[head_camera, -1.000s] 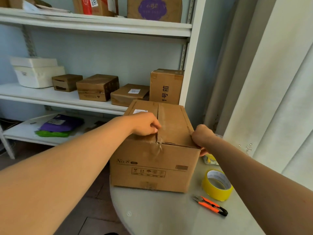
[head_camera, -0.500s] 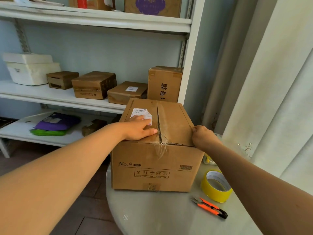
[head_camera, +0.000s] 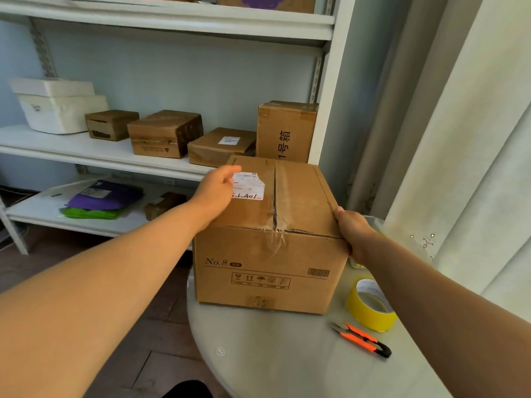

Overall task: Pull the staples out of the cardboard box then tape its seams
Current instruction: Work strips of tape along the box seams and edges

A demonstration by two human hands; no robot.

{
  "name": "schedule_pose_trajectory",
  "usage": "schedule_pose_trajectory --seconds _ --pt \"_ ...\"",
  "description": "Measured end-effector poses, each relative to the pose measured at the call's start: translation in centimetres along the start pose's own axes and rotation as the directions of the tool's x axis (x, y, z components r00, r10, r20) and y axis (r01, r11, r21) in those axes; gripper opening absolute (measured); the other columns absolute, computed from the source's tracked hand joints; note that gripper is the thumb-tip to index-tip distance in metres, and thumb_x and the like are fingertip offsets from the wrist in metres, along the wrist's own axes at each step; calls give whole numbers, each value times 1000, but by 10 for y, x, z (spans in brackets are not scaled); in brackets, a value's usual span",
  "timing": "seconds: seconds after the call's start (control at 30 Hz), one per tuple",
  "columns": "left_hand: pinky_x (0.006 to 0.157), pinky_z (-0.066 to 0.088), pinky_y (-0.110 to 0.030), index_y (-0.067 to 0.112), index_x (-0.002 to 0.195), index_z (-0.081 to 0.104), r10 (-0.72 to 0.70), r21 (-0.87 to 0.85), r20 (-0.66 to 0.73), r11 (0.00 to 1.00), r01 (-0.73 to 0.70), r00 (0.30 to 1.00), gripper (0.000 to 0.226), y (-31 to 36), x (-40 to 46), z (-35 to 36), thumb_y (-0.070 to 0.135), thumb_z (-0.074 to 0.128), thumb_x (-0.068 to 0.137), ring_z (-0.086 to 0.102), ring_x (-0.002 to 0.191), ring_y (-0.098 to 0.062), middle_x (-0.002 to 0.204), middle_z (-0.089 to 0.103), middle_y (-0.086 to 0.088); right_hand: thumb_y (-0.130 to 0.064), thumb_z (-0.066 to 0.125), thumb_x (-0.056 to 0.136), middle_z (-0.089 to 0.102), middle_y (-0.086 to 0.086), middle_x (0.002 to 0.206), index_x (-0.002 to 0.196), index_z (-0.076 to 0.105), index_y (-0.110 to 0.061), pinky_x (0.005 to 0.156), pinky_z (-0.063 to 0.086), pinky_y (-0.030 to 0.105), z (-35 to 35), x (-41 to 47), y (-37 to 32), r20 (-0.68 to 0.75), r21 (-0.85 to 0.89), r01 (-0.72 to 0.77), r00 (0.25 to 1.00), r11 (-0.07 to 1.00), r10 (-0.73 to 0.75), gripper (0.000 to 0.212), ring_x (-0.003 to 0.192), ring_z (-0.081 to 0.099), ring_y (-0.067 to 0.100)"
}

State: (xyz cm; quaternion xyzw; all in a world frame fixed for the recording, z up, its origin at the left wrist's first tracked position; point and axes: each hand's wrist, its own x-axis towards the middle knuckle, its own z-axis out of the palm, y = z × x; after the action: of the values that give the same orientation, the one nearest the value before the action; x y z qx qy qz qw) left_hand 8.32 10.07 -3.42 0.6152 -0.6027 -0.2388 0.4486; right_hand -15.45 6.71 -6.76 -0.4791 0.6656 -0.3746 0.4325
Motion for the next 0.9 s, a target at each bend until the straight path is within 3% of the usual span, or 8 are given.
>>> schedule_pose_trajectory --seconds 0.1,0.2,0.27,0.33,0.4,0.53,0.7,0.9 --pt "102 35 -28 16 141 43 -136 -141 -60 982 126 989 41 10 8 -9 9 31 102 42 129 -19 144 44 -5 -37 28 103 56 14 122 134 47 -5 89 44 38 -2 3 0 -36 -65 24 999 998 -26 48 110 54 31" --pt "75 41 -22 10 132 50 -304 -37 -19 952 303 953 35 13 10 -24 6 37 100 51 88 -18 116 56 -9 -33 28 104 54 19 127 134 46 0 100 43 44 0 4 -1 -76 -131 45 996 990 -55 48 115 53 35" --pt "78 45 -30 8 117 53 -468 52 101 884 465 878 23 10 7 -30 4 40 98 49 79 -21 90 53 -9 -31 29 104 54 20 127 134 45 2 100 43 43 2 4 -2 -112 -167 56 991 984 -75 47 116 52 36" --pt "85 48 -42 8 105 51 -570 31 283 809 586 772 11 5 -1 -36 9 42 99 57 82 -25 91 58 -13 -30 30 104 54 20 126 133 45 3 98 42 42 4 4 -1 -126 -179 57 989 982 -80 47 116 52 36" --pt "82 52 -43 9 111 54 -536 -13 426 802 598 728 16 -1 -6 -46 16 50 97 64 92 -26 103 66 -15 -30 30 104 54 21 127 133 45 3 99 42 43 3 4 -2 -141 -192 65 986 979 -93 47 116 52 36" --pt "94 51 -34 14 122 58 -379 -109 610 830 547 696 42 -15 -14 -69 9 62 80 63 109 -22 116 68 -11 -30 30 104 53 20 128 134 44 4 100 41 42 4 2 -3 -149 -193 59 985 979 -89 47 117 51 36" --pt "90 49 -34 13 129 52 -381 -235 526 794 561 760 39 -22 -11 -68 -1 47 93 63 100 -20 108 69 -11 -27 28 105 52 21 130 134 42 4 100 41 43 8 -1 -4 -161 -201 39 984 979 -72 46 119 49 37" --pt "100 44 -39 14 133 50 -359 -279 523 785 554 773 44 -25 -7 -67 -4 39 95 61 109 -23 118 66 -12 -27 28 104 53 21 127 133 44 3 97 42 42 6 0 -2 -170 -184 23 984 983 -55 44 116 51 37"
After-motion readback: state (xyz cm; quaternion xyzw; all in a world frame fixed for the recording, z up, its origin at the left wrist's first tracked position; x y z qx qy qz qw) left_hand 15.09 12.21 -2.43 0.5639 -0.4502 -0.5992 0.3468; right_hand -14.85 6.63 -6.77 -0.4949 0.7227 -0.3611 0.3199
